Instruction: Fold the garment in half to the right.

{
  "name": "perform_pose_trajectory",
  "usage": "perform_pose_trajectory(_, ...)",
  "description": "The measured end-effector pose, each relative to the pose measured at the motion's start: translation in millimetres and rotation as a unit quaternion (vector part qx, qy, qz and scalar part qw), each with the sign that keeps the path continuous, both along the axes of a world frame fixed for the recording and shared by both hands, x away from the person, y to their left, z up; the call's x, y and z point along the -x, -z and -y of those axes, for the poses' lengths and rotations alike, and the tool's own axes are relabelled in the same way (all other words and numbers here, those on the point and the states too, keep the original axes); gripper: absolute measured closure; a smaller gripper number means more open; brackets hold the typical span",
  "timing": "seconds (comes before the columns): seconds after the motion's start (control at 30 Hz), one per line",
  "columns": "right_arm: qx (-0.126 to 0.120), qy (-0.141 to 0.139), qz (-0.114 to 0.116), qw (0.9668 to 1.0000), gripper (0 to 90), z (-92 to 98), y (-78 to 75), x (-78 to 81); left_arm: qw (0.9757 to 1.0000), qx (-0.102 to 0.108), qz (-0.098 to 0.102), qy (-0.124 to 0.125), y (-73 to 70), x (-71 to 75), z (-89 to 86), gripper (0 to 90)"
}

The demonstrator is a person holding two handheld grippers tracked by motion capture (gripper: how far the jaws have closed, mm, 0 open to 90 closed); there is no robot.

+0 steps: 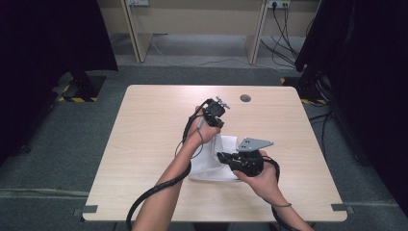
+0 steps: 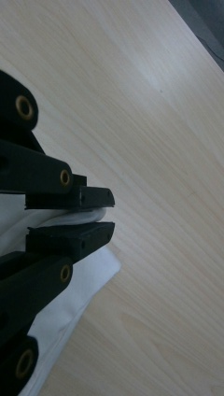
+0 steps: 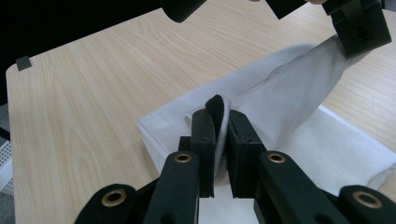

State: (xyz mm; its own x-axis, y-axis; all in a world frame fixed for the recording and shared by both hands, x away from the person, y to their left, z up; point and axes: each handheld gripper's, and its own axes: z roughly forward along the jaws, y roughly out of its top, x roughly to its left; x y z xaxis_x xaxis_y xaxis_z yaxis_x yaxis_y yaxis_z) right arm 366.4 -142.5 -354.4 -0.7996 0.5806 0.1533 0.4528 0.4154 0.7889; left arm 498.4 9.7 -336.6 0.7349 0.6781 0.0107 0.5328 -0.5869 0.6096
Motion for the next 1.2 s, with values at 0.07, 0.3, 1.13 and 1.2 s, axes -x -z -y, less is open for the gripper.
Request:
perform_pose_trajectory(0.07, -0.001, 0.001, -0.001, 1.0000, 82.9, 0.3, 0.9, 0.0, 1.0000, 0.001, 0.000, 0.000, 0.7, 0.1, 0.7, 81.1)
perform_pose_trajectory(0.3, 0.000, 0.001, -0.002, 1.0000, 82.8, 1.5, 2.2, 0.1, 1.0000, -0.001, 0.000, 0.002, 1.0, 0.3, 2.6, 81.1)
perform_pose_trajectory(1.13, 0.006, 0.005, -0.010, 0.9999, 82.8, 5.6, 10.0, 1.5, 1.0000, -0.003, -0.006, 0.007, 8.3, 0.9, 8.9, 81.0)
perform_pose_trajectory(1.2, 0.008, 0.004, -0.010, 0.9999, 82.8, 5.7, 11.0, 1.7, 0.9999, -0.004, -0.007, 0.008, 9.3, 1.0, 9.8, 81.0)
